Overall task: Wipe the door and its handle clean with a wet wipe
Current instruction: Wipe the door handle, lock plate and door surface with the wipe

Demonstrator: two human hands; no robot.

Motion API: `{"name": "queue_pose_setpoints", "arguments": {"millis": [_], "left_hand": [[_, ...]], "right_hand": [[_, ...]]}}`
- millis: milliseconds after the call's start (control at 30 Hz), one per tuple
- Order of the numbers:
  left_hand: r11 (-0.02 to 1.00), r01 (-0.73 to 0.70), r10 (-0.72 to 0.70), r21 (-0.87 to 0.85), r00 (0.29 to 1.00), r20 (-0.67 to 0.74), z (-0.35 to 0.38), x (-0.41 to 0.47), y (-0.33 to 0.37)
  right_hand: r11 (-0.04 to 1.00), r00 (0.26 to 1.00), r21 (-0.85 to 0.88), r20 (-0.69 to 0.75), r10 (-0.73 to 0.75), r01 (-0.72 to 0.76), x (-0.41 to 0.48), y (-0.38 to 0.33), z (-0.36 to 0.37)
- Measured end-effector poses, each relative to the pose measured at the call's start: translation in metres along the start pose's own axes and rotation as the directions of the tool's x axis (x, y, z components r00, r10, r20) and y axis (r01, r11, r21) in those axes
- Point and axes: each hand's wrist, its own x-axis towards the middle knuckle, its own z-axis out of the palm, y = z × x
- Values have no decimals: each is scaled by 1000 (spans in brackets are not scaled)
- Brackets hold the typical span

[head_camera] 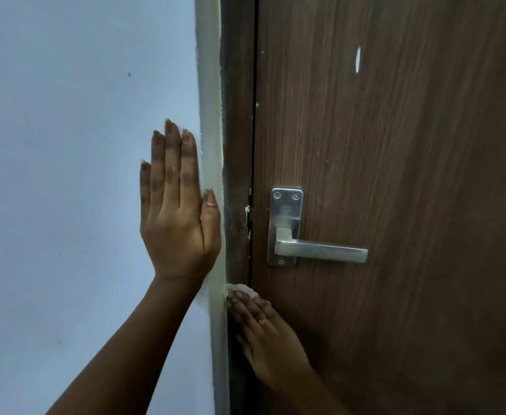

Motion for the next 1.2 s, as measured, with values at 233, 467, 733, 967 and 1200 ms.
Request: {"name": "queue_pose_setpoints", "arguments": {"millis": [233, 467, 733, 967, 1200], "left_hand": [[1000, 1, -1, -8, 1000, -11, 0, 0, 0], [1000, 3, -4, -15, 1000, -3, 0, -1, 0], [1000, -22, 22, -5, 1000, 11, 0, 0, -1], [999, -23, 24, -46, 1000, 19, 1, -3, -5], [993, 51, -37, -106, 991, 127, 14, -10, -23]], "right_hand": [[900, 906, 180, -83, 416, -397, -28, 23, -11], [675, 694, 286, -48, 719, -680, -7, 5, -28], [956, 970, 181, -28, 239, -231, 15, -33, 2], [903, 898, 179, -143, 416, -390, -47, 33, 3], [679, 657, 274, -182, 732, -681, -95, 108, -19]]}}
